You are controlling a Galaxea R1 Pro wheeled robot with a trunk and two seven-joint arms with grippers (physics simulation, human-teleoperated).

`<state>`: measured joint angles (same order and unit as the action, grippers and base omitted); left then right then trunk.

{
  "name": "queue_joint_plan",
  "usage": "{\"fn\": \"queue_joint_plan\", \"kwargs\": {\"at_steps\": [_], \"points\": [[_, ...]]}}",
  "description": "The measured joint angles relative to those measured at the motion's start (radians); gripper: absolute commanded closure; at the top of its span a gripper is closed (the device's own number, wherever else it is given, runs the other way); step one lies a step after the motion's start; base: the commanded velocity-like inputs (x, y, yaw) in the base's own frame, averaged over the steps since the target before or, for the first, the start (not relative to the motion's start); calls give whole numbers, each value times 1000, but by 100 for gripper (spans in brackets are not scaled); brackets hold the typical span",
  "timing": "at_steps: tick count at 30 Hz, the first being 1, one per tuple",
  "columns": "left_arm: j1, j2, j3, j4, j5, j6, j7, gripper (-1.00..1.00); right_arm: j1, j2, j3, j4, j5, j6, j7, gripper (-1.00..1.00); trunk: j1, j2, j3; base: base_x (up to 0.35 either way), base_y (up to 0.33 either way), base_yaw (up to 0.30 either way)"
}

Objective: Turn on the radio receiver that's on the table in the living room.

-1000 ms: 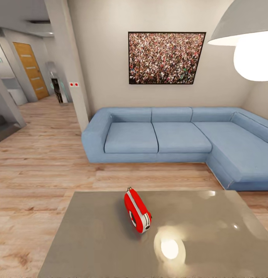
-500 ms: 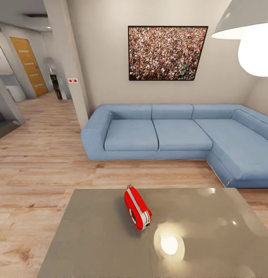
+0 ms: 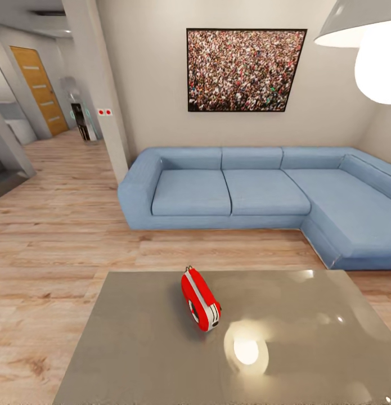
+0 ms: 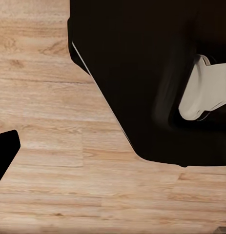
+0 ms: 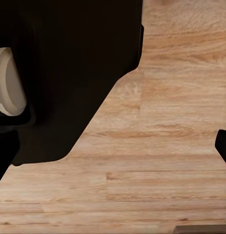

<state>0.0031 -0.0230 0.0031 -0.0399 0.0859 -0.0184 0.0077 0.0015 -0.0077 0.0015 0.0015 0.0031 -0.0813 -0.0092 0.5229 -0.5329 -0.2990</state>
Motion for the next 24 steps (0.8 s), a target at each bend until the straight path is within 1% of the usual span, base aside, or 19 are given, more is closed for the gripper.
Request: {"fn": "queue_joint_plan", "kwargs": {"at_steps": [24], "points": [[0,0,0,-1,0,0,0,-100,0,0,-1,0,0,1,0,-100,0,0,-39,0,0,0]]}}
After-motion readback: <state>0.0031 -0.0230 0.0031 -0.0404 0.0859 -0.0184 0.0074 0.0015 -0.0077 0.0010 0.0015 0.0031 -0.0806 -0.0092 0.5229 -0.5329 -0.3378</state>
